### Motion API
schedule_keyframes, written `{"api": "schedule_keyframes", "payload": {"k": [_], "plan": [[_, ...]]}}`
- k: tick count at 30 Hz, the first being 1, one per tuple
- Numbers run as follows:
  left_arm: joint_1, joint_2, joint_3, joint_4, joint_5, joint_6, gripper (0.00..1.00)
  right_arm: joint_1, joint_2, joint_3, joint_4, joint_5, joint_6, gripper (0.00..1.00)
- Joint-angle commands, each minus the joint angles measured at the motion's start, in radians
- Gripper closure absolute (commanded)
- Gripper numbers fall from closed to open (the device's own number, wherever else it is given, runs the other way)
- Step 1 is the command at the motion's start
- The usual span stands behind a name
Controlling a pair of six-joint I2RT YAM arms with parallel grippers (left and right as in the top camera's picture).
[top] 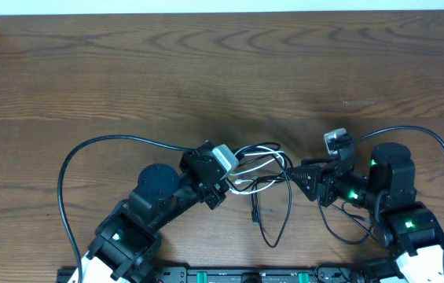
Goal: Untangle cables
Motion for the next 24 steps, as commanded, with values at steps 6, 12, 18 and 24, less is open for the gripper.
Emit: {"api": "schedule_keyframes", "payload": {"k": [6,12,18,24], "plan": [[0.001,-0.011,0.013,0.057,0.119,-0.069,0.93,-0.007,-0.005,-0.001,0.030,-0.112,-0.040,0.53],[0.002,-0.012,0.013,0.064,0.125,-0.087,0.93,-0.007,-0.005,-0.001,0.040,-0.137,-0.040,0.94],[0.002,-0.011,0.013,0.049,0.010,-0.087,0.93,-0.008,-0.006,-0.001,0.012,-0.135,-0.020,0.99],[0.001,-0.011,0.013,-0.032,-0.198,-0.087,0.93,-0.008,-0.006,0.005,0.013,-0.100,0.044,0.99]]}}
